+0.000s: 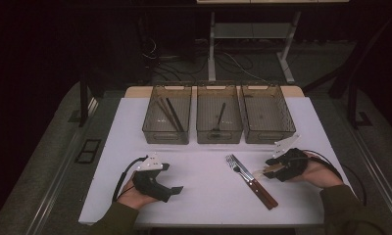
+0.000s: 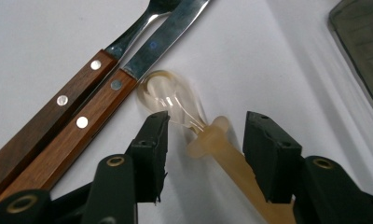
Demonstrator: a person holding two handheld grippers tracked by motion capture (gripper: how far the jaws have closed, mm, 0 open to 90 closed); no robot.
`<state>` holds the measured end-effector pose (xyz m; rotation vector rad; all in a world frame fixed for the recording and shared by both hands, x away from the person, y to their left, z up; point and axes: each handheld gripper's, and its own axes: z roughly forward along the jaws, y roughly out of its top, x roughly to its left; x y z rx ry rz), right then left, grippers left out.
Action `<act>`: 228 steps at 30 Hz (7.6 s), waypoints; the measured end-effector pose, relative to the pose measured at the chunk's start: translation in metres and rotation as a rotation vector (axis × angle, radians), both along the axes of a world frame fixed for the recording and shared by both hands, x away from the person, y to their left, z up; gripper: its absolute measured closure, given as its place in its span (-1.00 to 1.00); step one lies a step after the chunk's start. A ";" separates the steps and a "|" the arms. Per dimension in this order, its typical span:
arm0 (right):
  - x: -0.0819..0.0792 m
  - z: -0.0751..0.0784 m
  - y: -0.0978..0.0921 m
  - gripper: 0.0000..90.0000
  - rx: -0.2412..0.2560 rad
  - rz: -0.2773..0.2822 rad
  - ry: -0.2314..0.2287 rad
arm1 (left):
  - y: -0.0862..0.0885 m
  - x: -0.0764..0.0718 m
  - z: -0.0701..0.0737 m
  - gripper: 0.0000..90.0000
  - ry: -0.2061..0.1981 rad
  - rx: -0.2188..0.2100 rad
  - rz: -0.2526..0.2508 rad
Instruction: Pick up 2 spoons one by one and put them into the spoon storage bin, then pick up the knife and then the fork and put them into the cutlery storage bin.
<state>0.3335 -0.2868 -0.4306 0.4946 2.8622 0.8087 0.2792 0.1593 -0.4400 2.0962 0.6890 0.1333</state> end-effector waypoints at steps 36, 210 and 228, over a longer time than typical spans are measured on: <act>-0.003 0.002 0.004 0.51 -0.077 0.038 -0.005 | 0.000 -0.001 0.000 -0.94 -0.003 -0.004 0.002; -0.036 0.033 0.019 1.00 0.330 -0.375 0.043 | 0.000 -0.005 0.001 -0.99 -0.030 -0.002 -0.022; -0.077 0.007 0.049 1.00 0.199 -0.226 0.121 | -0.001 -0.004 0.001 -0.99 -0.032 0.001 -0.024</act>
